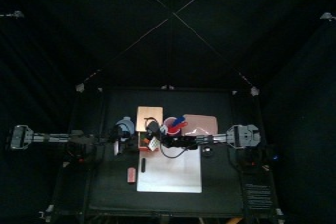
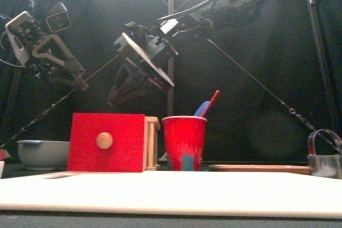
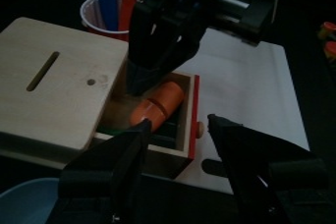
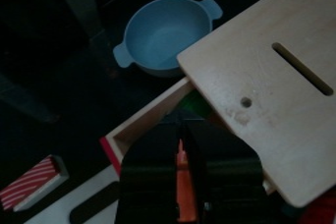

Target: Put carrot into open drawer

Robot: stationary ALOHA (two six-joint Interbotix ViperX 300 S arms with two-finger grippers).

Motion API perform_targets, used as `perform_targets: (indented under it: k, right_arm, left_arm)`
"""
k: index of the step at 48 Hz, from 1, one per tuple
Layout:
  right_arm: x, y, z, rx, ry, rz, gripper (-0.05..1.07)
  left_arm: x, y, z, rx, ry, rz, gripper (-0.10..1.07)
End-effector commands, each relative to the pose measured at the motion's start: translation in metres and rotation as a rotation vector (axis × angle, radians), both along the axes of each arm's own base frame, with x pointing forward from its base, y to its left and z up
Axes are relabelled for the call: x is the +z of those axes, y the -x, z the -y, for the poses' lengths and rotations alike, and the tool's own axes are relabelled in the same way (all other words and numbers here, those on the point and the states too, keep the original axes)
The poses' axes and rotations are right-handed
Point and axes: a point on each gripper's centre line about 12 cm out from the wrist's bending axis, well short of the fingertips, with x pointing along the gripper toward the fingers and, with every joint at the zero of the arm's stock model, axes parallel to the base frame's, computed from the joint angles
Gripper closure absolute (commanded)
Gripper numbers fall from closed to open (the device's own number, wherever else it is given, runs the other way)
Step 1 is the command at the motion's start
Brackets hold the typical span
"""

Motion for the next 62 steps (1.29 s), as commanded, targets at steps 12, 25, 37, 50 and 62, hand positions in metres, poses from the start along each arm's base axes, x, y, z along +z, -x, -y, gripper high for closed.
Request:
perform_targets:
  k: [12, 25, 37, 50, 62]
  right_arm:
    - [0.041, 0.027, -0.051, 0.146, -0.015, 0.08, 0.69]
    - [0.041, 0.072, -0.078, 0.248, 0.016, 0.055, 0.69]
    - [0.047, 0.128, -0.076, 0.285, 0.058, 0.051, 0.7]
    - [0.045, 0.145, -0.072, 0.278, 0.059, 0.045, 0.7]
    - [0.041, 0.144, -0.071, 0.277, 0.058, 0.034, 0.7]
  left_arm:
    - [0.011, -0.005, -0.004, 0.015, -0.005, 0.032, 0.11]
    - [0.022, -0.01, 0.001, -0.034, -0.037, 0.096, 0.11]
    - [0.026, -0.012, 0.012, -0.109, -0.082, 0.142, 0.11]
    - [0.025, -0.011, 0.011, -0.106, -0.081, 0.14, 0.11]
    - [0.025, -0.011, 0.01, -0.097, -0.075, 0.139, 0.11]
